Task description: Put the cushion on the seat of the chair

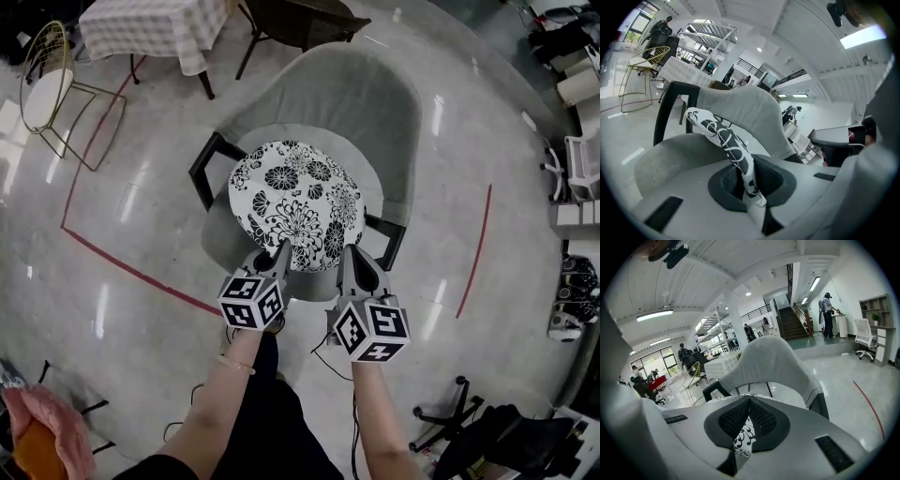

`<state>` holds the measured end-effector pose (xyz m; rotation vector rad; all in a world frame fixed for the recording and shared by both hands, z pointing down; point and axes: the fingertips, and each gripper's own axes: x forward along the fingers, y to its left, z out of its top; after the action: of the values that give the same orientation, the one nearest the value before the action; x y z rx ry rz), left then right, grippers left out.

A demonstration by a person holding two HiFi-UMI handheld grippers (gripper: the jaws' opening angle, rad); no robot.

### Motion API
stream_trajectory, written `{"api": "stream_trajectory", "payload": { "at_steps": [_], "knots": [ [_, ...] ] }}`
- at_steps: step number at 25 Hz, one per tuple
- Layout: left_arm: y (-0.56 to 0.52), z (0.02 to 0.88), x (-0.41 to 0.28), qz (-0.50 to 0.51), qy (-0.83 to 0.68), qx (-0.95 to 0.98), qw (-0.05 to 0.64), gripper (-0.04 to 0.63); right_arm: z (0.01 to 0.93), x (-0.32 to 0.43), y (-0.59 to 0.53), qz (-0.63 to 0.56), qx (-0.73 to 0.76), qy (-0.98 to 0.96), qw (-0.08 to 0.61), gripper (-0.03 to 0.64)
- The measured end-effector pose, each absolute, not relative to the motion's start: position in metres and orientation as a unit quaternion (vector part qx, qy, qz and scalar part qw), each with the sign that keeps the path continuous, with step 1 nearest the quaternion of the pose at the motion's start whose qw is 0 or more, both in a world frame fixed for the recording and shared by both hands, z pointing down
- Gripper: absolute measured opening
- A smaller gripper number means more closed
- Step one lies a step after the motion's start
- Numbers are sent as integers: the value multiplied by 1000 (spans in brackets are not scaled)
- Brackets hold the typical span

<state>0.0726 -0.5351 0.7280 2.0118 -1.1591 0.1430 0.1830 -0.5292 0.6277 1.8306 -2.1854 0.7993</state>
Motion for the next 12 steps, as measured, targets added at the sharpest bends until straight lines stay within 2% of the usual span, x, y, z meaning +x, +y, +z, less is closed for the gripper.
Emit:
{"api": "stream_trajectory", "payload": {
  "at_steps": [12],
  "knots": [
    [-478, 764, 41, 58, -484, 771, 410, 29, 658, 154, -496, 260, 589, -757, 110, 17]
  ]
}}
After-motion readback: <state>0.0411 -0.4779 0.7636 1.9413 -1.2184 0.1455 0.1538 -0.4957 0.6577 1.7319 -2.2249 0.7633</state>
